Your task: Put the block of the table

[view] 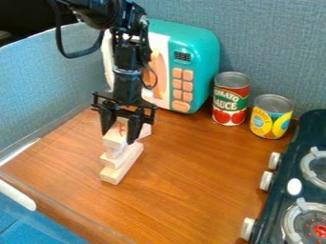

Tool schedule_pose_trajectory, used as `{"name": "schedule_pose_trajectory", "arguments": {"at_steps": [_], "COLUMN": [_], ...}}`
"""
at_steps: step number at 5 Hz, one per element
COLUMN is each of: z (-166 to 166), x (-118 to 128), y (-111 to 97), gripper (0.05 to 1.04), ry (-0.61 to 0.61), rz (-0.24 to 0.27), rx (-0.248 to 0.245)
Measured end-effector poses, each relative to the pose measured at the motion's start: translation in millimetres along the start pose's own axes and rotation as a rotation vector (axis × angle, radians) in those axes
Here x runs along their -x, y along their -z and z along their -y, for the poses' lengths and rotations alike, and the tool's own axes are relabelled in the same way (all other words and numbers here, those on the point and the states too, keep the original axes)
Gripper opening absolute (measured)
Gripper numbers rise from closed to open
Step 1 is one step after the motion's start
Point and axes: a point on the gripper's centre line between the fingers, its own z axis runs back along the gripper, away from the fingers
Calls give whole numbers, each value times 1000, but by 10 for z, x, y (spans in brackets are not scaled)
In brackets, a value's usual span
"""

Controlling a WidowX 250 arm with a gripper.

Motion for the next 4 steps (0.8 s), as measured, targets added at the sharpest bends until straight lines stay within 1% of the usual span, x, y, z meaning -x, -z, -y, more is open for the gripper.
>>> {"name": "schedule_pose_trajectory", "arguments": {"at_steps": [1,2,3,4], "z": [299,507,586,632], "x": [181,426,504,477], "y": [-393,-596,-566,-445], "gripper": [586,586,586,586], "ry": [140,276,313,335], "rz": [101,162,160,118], "rx": [61,92,57,48]}}
